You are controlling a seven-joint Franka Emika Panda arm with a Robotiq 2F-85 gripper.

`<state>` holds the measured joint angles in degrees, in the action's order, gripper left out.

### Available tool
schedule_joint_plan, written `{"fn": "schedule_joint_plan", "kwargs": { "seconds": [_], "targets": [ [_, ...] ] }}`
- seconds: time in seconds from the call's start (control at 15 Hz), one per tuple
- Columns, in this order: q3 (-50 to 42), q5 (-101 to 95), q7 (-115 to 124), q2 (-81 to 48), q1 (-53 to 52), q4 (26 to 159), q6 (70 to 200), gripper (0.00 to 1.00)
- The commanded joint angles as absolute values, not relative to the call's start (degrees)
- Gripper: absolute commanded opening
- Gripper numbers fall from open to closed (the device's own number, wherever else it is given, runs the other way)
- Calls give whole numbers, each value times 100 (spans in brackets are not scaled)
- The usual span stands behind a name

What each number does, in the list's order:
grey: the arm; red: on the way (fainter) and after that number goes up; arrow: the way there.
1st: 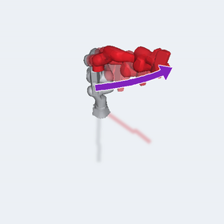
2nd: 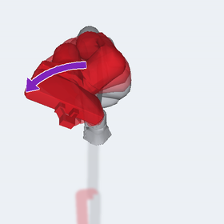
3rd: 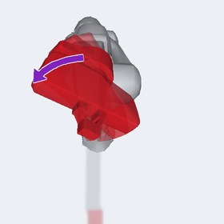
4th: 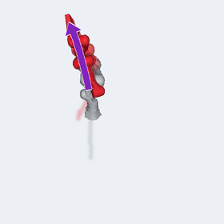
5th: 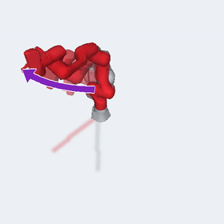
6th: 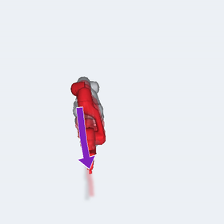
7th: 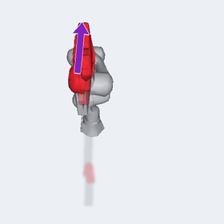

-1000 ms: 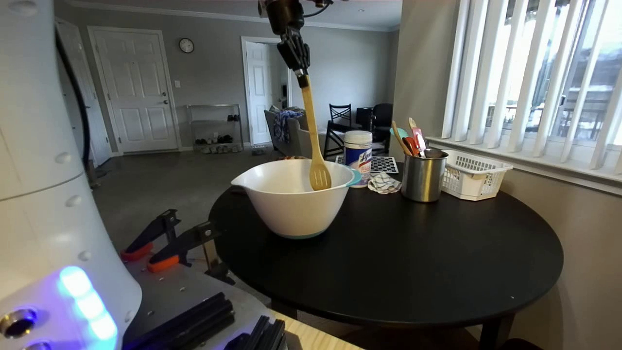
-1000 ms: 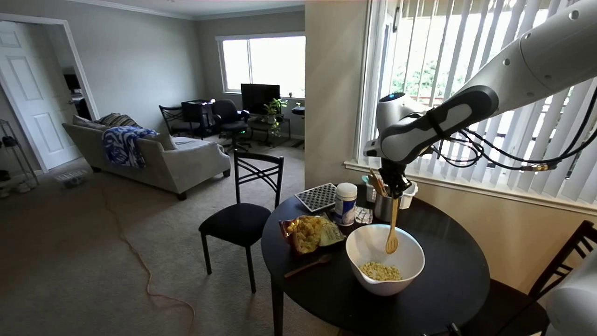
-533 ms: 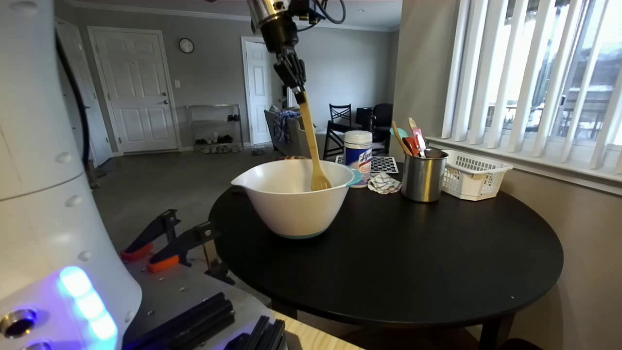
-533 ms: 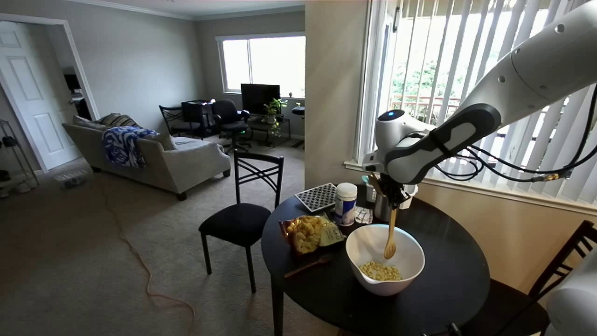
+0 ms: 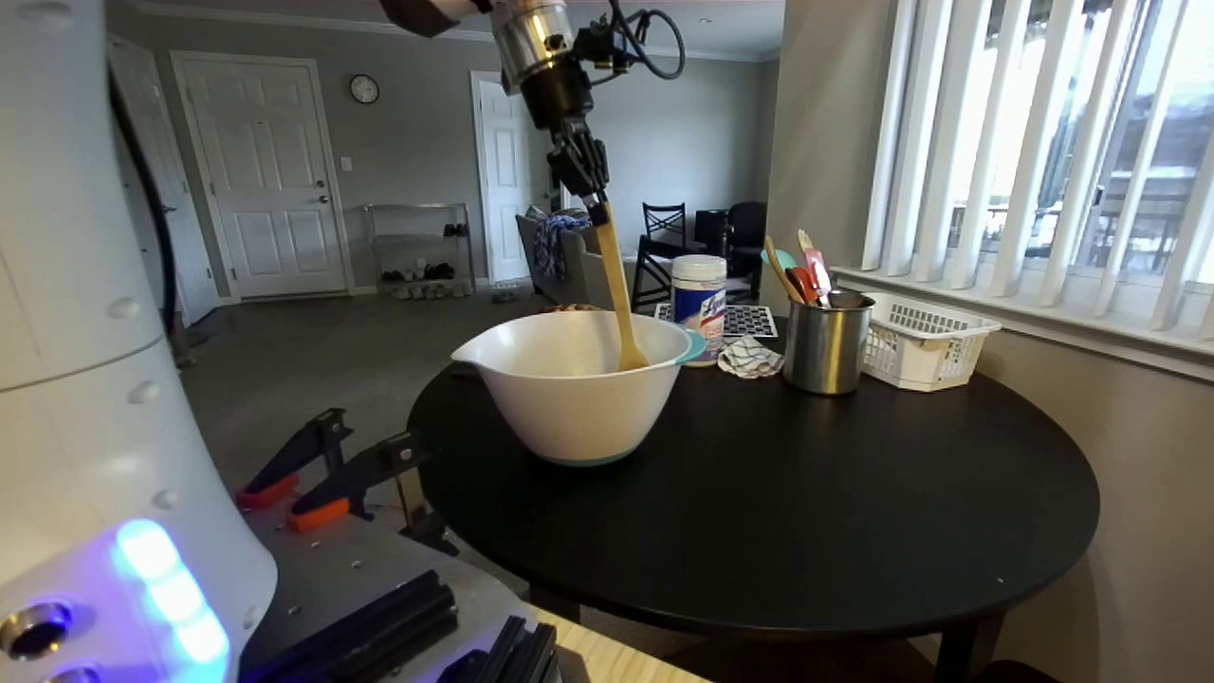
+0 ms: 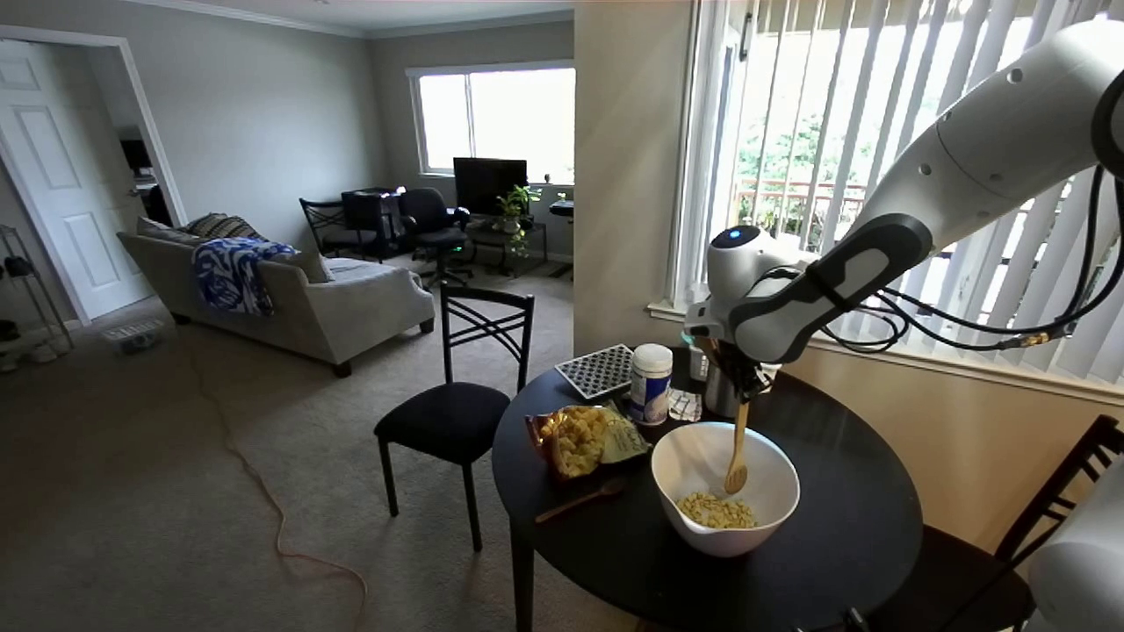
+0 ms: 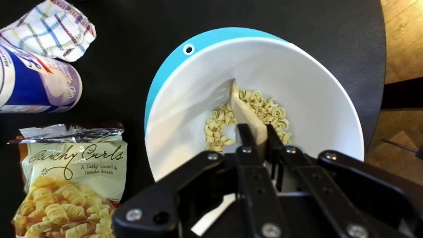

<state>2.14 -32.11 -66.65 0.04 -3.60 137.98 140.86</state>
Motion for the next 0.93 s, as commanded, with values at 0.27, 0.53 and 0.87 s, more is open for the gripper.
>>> {"fn": "schedule_joint_plan", "kwargs": {
  "seconds": [0.27, 0.53, 0.87],
  "targets": [
    [210, -3455, -6260, -345, -320, 13825, 14494, 7],
    [208, -3366, -6262, -458, -317, 13863, 14376, 7],
    [216, -3170, -6567, -309, -296, 13993, 13996, 7]
  ]
}}
